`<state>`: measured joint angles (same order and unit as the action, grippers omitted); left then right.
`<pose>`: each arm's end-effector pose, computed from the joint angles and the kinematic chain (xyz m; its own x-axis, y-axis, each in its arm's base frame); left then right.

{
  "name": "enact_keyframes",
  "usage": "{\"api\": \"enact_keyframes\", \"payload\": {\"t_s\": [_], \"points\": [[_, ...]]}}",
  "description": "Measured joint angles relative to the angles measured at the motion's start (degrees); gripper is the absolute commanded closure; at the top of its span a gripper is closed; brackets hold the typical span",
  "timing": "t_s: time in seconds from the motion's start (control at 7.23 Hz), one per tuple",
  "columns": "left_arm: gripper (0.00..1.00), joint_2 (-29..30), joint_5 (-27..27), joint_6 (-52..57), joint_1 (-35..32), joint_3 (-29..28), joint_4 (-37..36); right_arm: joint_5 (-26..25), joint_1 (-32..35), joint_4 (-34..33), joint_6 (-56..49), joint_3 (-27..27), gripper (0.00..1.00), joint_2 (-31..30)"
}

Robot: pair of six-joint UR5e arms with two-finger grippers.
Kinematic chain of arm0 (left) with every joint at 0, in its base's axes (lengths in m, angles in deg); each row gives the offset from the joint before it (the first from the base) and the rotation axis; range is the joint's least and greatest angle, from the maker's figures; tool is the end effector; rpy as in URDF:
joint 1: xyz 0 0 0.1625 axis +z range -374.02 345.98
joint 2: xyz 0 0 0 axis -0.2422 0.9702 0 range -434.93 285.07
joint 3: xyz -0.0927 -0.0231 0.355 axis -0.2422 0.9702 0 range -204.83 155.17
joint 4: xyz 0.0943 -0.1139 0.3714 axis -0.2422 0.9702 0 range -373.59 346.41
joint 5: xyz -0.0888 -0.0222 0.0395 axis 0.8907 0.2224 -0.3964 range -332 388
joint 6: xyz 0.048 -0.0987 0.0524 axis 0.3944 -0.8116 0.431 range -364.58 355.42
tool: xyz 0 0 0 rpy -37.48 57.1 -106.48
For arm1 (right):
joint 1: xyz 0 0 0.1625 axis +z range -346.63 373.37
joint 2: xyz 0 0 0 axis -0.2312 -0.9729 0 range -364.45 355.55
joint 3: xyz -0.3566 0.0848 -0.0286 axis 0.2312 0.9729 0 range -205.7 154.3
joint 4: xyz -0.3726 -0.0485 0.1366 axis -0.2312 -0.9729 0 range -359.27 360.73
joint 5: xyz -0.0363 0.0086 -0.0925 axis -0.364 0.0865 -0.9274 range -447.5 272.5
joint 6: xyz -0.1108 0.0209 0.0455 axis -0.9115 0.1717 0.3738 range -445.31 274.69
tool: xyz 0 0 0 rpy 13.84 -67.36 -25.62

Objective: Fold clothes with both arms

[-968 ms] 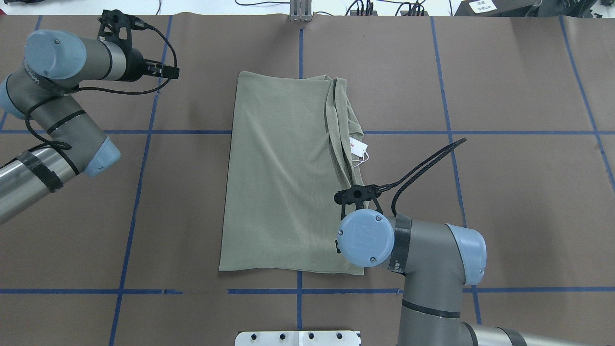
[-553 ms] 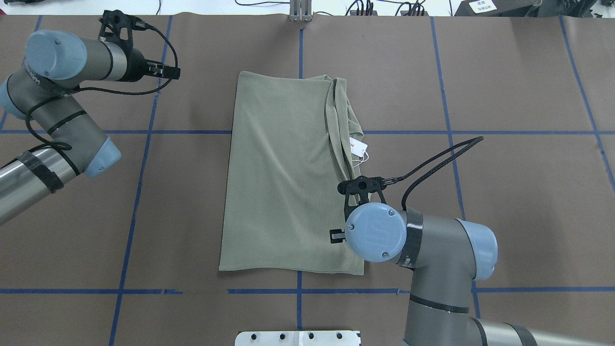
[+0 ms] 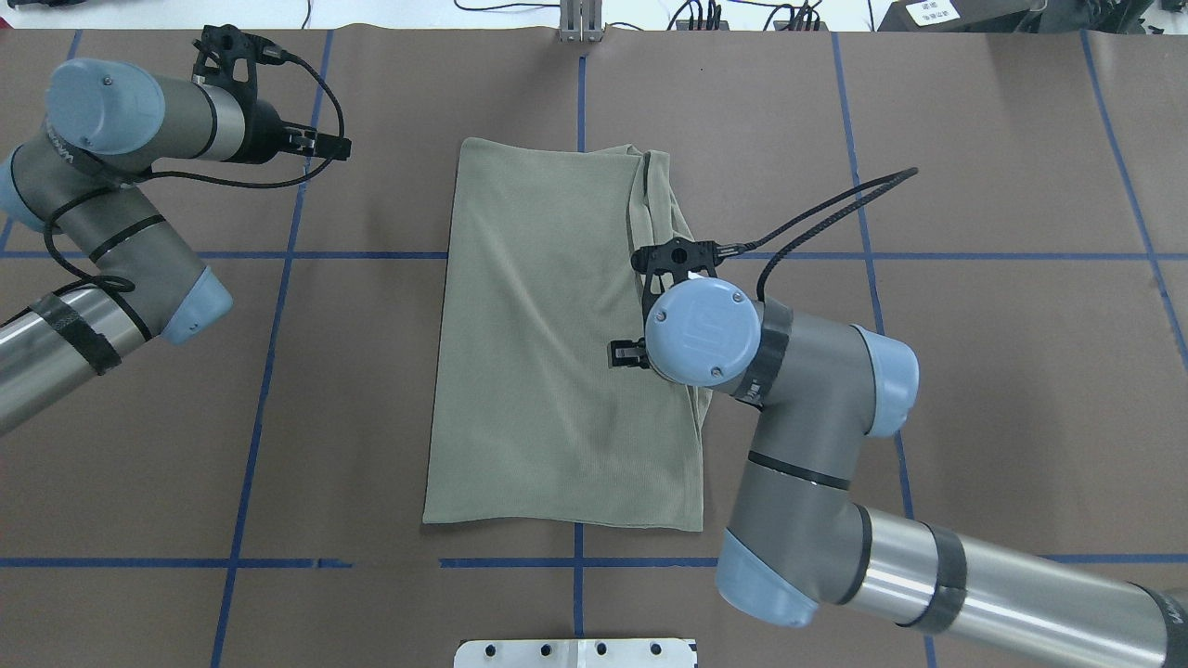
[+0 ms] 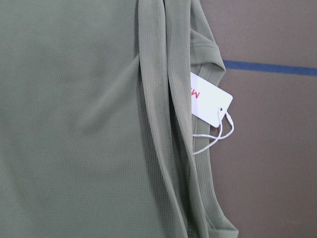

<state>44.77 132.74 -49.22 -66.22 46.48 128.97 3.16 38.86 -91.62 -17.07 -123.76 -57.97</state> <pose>0.3492 -0.6173 0.3729 0.6360 0.3026 -0.7099 0.2448 0.7933 0.5575 -0.5235 -0.3957 0.2168 0.7780 -0.0397 0.6270 -0.1453 0.9596 0.2411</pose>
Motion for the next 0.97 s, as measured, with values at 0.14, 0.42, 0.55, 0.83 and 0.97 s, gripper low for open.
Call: {"api": "enact_keyframes", "payload": {"t_s": [0.14, 0.42, 0.55, 0.83, 0.97], "points": [[0.0, 0.0, 0.1, 0.0, 0.0, 0.0, 0.0, 0.0, 1.0, 0.1, -1.1, 3.5, 0.0, 2.1], [0.0, -0.1, 0.1, 0.1, 0.0, 0.0, 0.0, 0.0, 1.6, 0.1, -2.7, 6.7, 0.0, 3.2], [0.0, -0.1, 0.1, 0.1, 0.0, 0.0, 0.0, 0.0, 1.6, 0.0, -3.1, 7.9, 0.0, 3.2], [0.0, -0.1, 0.1, 0.1, 0.0, -0.1, 0.0, 0.1, 1.7, -0.4, -3.6, 9.6, 0.0, 2.9], [0.0, -0.1, 0.1, 0.1, 0.0, -0.1, 0.0, 0.7, 2.1, -1.2, -4.2, 9.8, 0.0, 2.7]]}}
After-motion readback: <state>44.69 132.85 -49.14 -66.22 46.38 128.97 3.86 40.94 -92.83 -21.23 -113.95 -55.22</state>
